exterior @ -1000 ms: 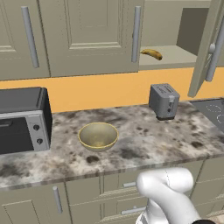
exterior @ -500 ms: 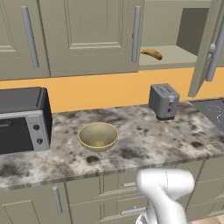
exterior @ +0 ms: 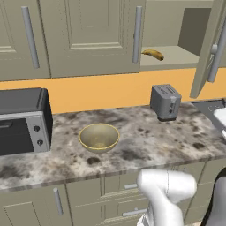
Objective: Open the cabinet. Pick the apple and banana from the cabinet and place them into the bowl. Then close the cabinet.
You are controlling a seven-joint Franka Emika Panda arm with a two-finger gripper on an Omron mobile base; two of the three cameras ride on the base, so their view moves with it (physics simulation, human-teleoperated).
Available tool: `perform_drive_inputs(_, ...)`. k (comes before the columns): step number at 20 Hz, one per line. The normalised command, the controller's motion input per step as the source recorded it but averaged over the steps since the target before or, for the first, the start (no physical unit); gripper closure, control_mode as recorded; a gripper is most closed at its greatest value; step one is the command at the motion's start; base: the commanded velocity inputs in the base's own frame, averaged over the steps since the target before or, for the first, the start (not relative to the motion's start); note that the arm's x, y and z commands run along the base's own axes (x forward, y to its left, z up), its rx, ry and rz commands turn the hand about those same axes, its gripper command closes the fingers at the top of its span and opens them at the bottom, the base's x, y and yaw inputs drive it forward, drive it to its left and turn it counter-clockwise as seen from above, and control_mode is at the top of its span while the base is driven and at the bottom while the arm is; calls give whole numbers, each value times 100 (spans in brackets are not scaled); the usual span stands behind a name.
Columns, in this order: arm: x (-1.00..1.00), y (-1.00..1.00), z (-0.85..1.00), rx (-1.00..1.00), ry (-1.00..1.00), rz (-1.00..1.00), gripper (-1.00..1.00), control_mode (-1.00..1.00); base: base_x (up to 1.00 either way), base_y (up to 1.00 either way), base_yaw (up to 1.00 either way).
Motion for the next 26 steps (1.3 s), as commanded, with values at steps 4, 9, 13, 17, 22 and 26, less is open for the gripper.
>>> perform_drive_inputs(4,81,97,-4,-14,-10,-30,-100,-100,0,0,0)
perform_drive_inputs(9,100,85,-16,-8,-1,-34,-100,-100,0,0,0)
perform_drive_inputs(13,100,18,-25,-1,0,-46,-100,-100,0,0,0)
perform_drive_inputs(17,98,-27,-20,1,0,-43,-100,-100,0,0,0)
perform_drive_inputs(22,85,-67,-10,8,0,-28,-100,-100,0,0,0)
perform_drive_inputs(26,62,-84,-1,14,0,-24,-100,-100,0,0,0)
